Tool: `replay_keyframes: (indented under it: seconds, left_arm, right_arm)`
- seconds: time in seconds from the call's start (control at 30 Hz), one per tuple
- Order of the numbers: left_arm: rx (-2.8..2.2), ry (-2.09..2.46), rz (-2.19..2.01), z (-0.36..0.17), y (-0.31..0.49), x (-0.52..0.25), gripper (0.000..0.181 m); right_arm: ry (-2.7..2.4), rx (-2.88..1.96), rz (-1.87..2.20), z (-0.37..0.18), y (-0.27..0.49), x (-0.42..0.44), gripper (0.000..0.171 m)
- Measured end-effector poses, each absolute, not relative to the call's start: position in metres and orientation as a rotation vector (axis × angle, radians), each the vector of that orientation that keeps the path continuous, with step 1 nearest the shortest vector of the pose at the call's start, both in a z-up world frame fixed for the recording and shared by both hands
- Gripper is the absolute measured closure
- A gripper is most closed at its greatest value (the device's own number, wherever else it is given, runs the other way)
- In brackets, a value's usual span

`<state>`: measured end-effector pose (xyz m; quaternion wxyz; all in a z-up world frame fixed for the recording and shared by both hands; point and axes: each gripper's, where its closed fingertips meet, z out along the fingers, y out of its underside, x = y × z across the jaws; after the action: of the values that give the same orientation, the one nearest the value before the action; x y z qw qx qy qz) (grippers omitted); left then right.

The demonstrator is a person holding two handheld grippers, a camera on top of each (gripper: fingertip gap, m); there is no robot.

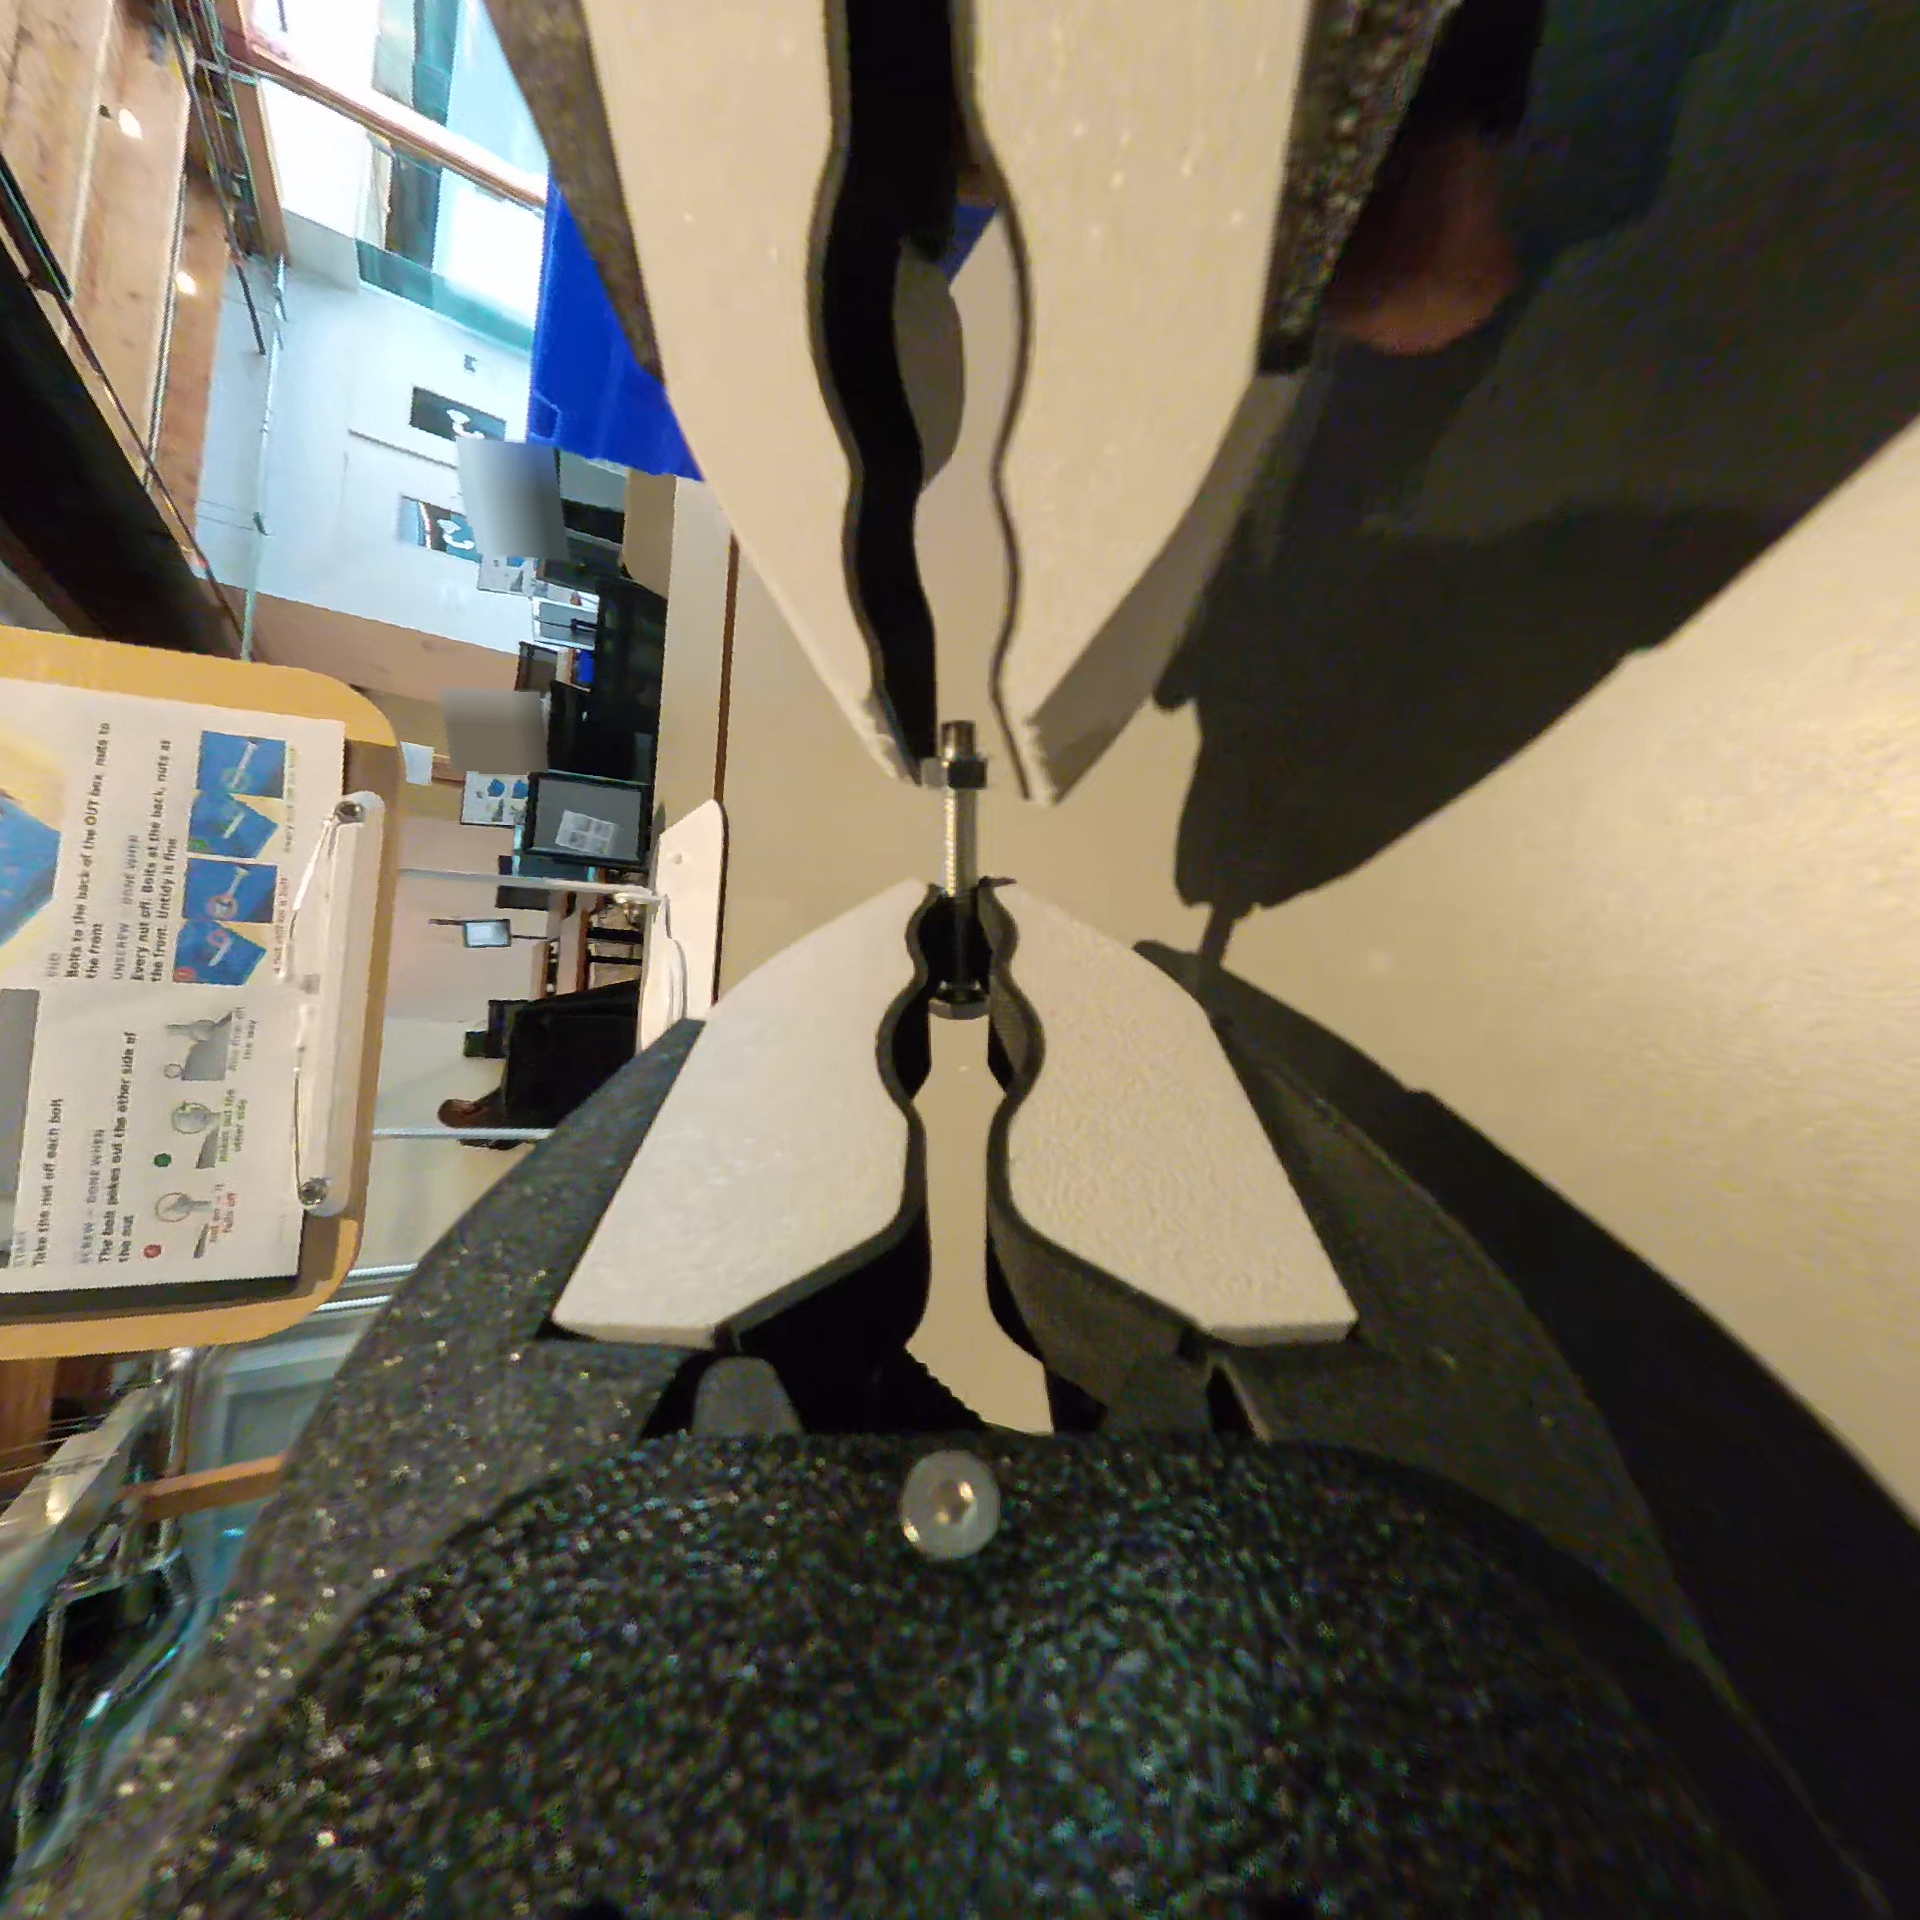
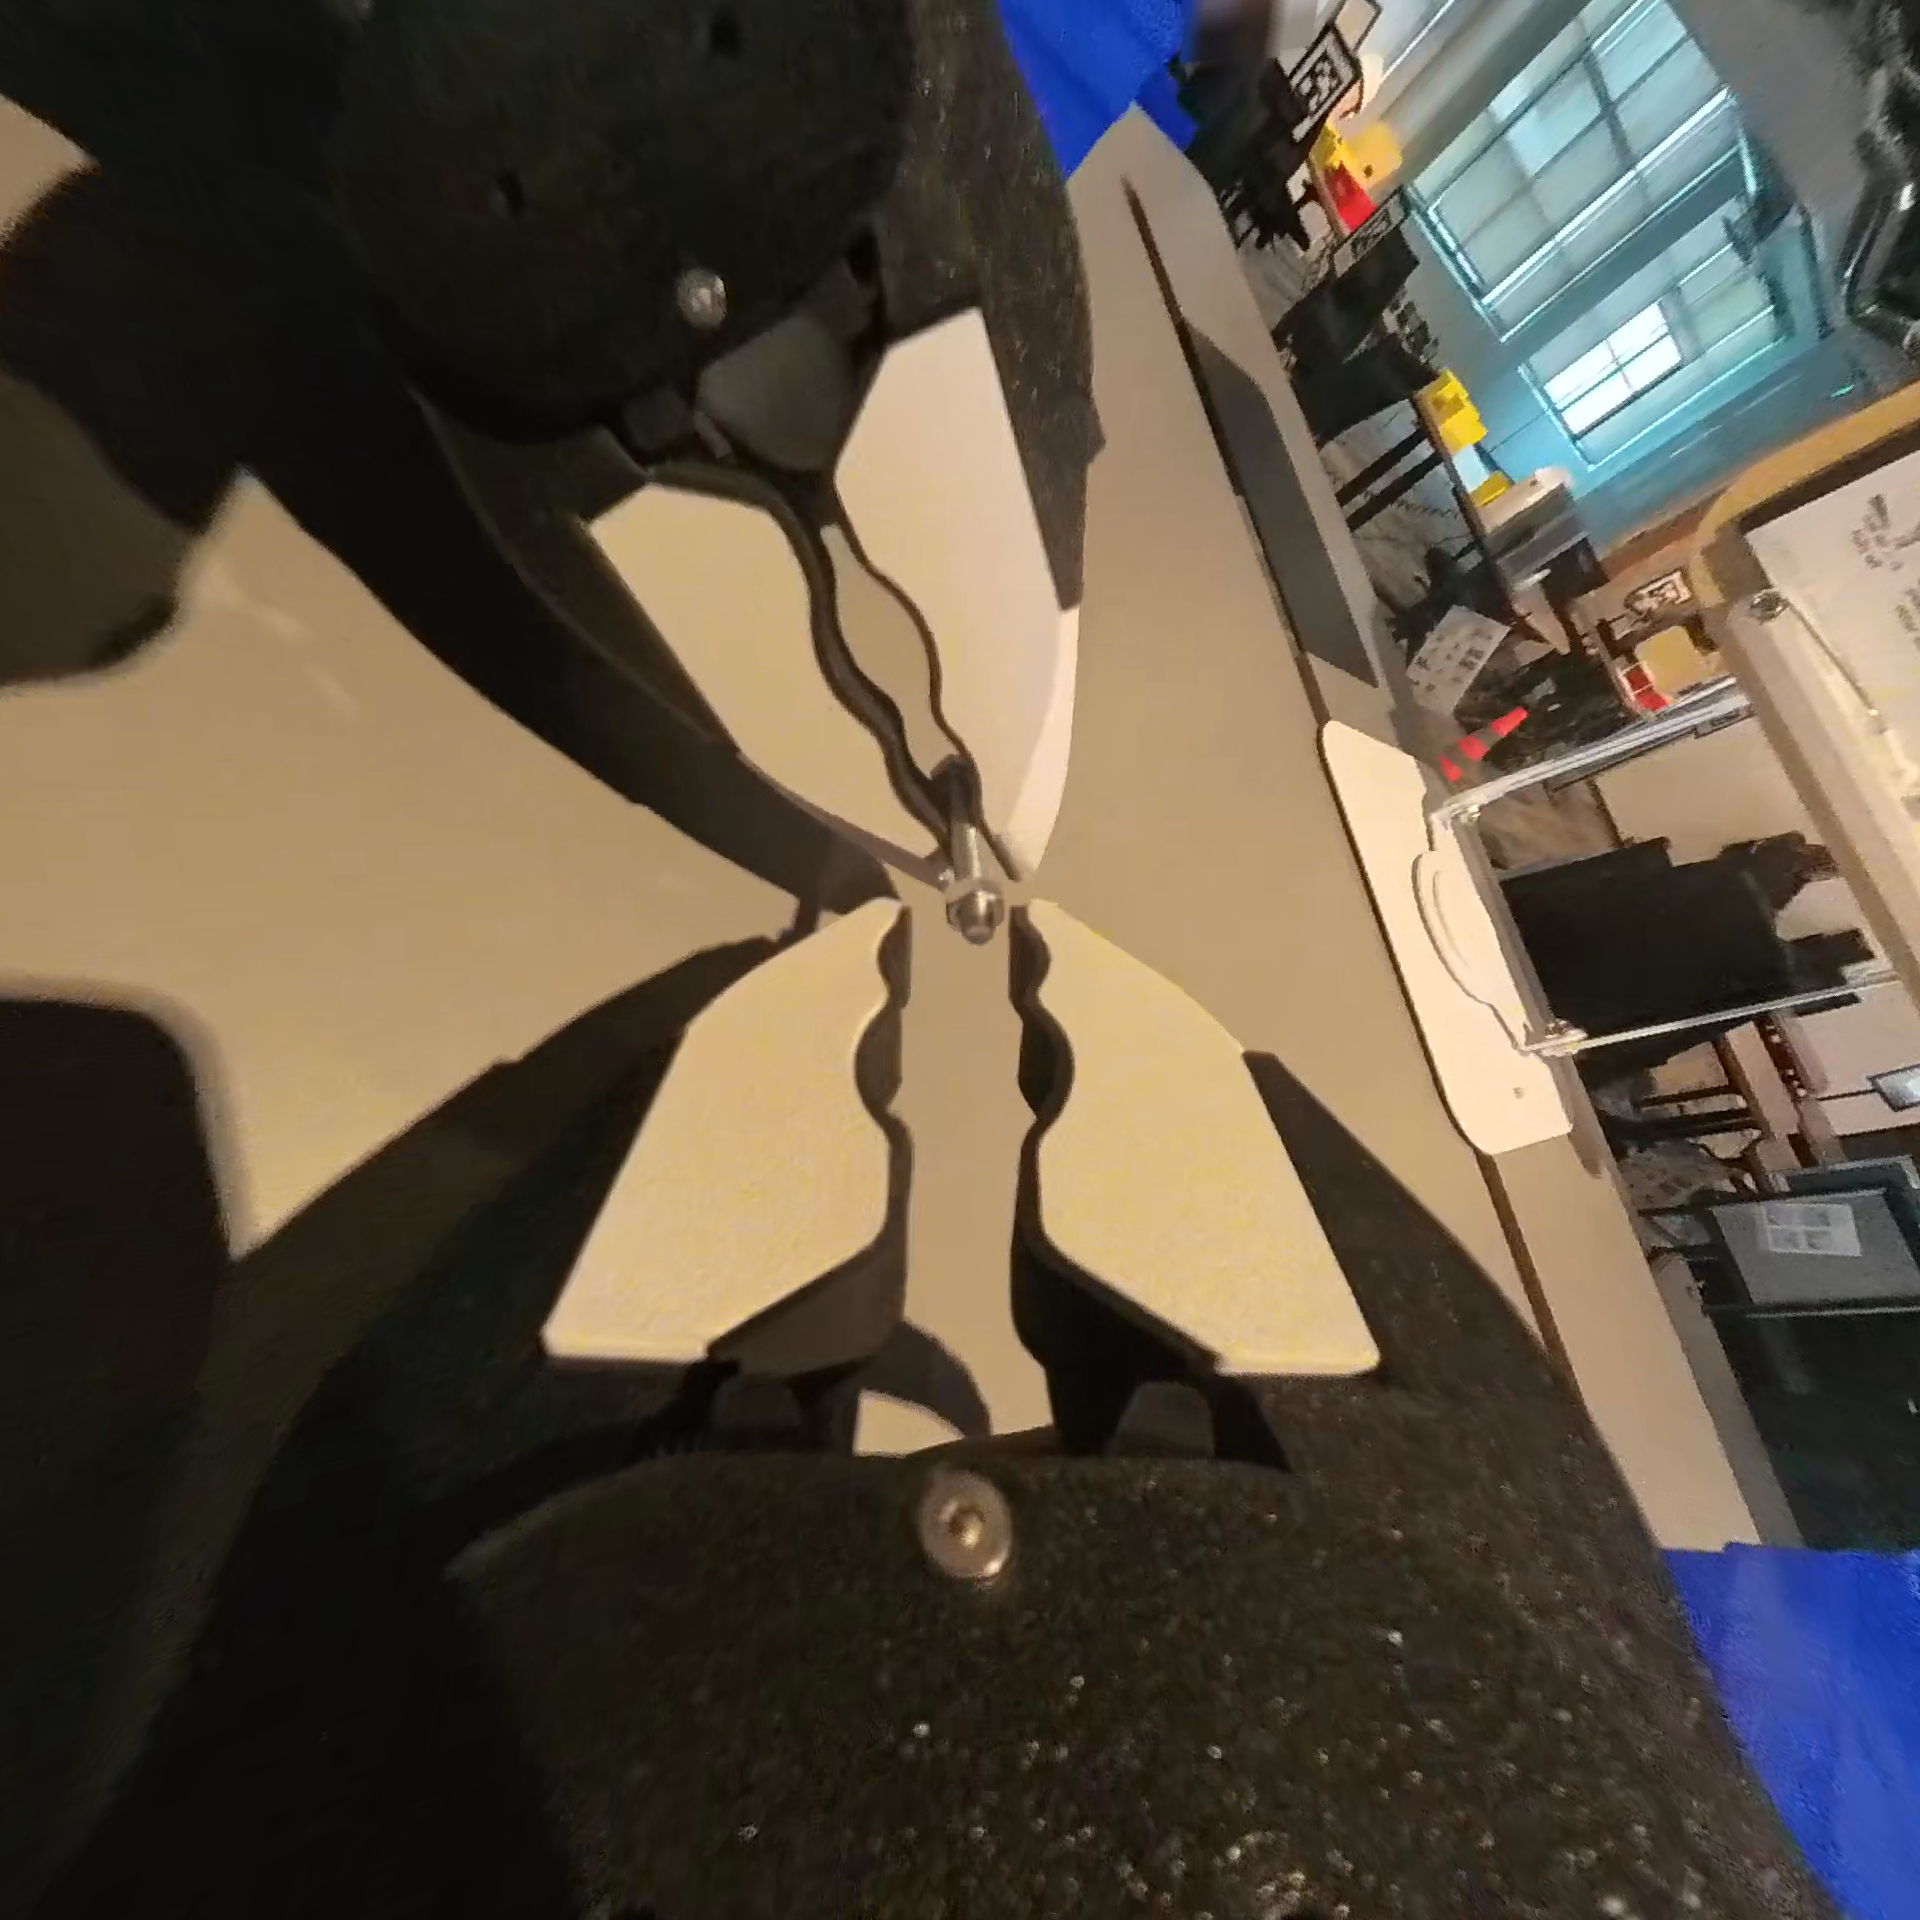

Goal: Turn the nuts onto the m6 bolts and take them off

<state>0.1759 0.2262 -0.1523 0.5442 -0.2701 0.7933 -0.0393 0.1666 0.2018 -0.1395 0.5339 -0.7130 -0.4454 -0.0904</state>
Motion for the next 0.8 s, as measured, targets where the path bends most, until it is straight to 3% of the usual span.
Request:
replay_keyframes:
  seconds: [0.17,0.37,0.47,0.53,0.6,0.8]
  left_arm:
    - [-0.585,1.897,0.010,-0.155,0.228,0.176,0.176]
    - [-0.480,1.903,0.136,-0.156,0.225,0.177,0.176]
    - [-0.520,1.882,0.090,-0.150,0.224,0.179,0.176]
    - [-0.552,1.869,0.060,-0.148,0.225,0.179,0.176]
    - [-0.578,1.866,0.038,-0.148,0.228,0.178,0.176]
    - [-0.619,1.865,-0.034,-0.147,0.226,0.178,0.176]
  right_arm:
    - [-0.995,-1.806,-0.128,-0.145,0.203,0.167,0.161]
    - [-0.465,-2.136,0.681,-0.151,0.195,0.164,0.161]
    - [-0.395,-2.088,0.860,-0.143,0.194,0.167,0.156]
    - [-0.481,-2.060,0.728,-0.141,0.197,0.172,0.135]
    - [-0.618,-2.010,0.482,-0.139,0.201,0.178,0.126]
    - [-0.989,-1.765,-0.100,-0.136,0.202,0.175,0.139]
